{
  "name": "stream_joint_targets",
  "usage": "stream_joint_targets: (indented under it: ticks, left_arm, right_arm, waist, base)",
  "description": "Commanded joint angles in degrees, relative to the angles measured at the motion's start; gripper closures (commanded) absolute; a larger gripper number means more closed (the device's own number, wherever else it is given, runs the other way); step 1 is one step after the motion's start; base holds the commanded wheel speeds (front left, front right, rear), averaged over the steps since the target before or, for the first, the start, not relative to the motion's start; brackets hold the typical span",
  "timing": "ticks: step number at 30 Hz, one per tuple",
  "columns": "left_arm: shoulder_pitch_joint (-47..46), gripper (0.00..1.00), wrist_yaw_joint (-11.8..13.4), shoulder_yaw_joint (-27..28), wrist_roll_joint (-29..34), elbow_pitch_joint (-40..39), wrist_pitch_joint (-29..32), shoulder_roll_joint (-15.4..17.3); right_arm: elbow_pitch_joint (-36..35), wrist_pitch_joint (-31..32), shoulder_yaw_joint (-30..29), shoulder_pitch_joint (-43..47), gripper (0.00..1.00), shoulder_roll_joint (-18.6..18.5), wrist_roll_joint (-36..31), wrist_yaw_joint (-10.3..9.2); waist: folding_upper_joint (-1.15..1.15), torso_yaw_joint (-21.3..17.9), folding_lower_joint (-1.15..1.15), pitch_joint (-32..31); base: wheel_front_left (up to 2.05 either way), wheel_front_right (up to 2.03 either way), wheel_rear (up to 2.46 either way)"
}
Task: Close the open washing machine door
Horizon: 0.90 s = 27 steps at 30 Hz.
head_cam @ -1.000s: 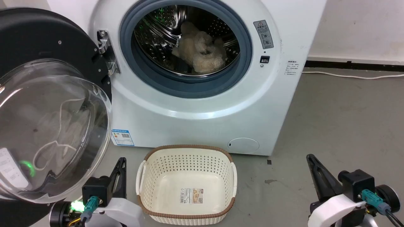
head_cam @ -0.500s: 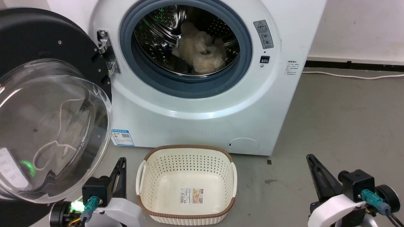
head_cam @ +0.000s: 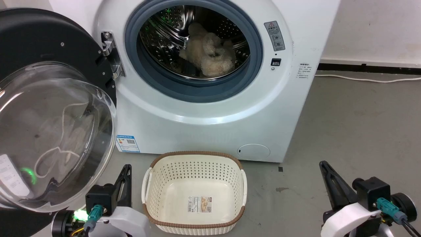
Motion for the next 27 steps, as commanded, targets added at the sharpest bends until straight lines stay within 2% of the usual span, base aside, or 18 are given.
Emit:
stream_joint_targets:
  ticks: [1,2,19,27]
  left_arm:
    - [-0.3,1.0,0.1,0.1,0.2,-0.2,0.0,0.0]
    - [0.0,0.0,0.0,0.0,0.0,0.0,0.0,0.0]
    - [0.0,0.0,0.1,-1.0,0.1,-0.3,-1.8,0.2]
    - [0.2,0.0,0.2,-1.7,0.1,-0.6,-3.0,0.6]
  right_arm:
    - [-0.3,0.0,-0.1,0.3,1.0,0.3,-0.4,0.05]
    - [0.0,0.0,0.0,0.0,0.0,0.0,0.0,0.0]
    - [0.5,-1.8,-0.9,0.7,0.0,-0.1,1.1,0.01]
    - [0.5,-3.0,-0.6,1.5,0.0,-0.2,1.3,0.01]
  waist:
    - [0.0,0.0,0.0,0.0]
    - [0.0,0.0,0.0,0.0]
    - [0.0,0.8,0.0,0.0]
    - [0.0,4.2,0.0,-0.6]
  base:
    - [0.0,0.0,0.0]
    - [0.0,0.0,0.0]
    - [0.0,0.0,0.0]
    - [0.0,0.0,0.0]
